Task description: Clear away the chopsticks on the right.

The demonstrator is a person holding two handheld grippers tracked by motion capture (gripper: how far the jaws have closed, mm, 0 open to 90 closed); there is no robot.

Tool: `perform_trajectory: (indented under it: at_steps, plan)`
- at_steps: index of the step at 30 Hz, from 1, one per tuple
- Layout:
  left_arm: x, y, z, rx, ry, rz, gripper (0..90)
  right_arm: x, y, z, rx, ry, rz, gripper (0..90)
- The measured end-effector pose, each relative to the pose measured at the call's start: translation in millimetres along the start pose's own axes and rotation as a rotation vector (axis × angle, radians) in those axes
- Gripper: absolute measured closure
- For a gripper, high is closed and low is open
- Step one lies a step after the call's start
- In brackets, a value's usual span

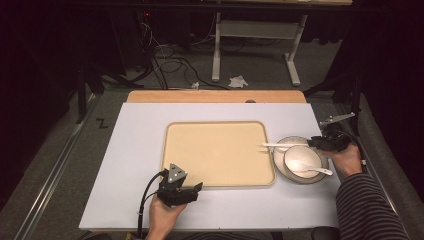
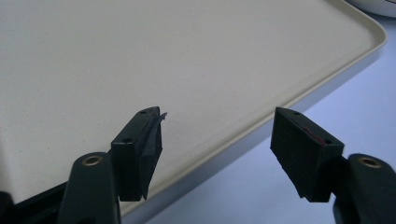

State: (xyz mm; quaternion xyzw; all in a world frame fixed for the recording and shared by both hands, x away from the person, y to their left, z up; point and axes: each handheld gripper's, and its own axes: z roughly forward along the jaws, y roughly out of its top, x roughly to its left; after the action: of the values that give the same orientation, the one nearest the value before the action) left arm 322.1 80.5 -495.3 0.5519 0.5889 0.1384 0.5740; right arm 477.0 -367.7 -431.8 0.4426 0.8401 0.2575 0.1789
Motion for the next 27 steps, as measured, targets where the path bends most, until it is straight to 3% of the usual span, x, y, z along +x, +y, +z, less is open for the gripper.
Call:
perform_trajectory:
  at_steps: [12, 27]
  plan:
    - [3.1, -0.8, -2.4, 0.001, 0.020, -0.005, 33.2, -5.1, 1.6, 15.3, 0.042, 0.029, 0.002, 71.3]
    - [5.5, 0.6, -3.8, -0.016, 0.042, -0.016, 33.0, -7.3, 4.2, 22.1, 0.072, 0.043, -0.008, 69.7]
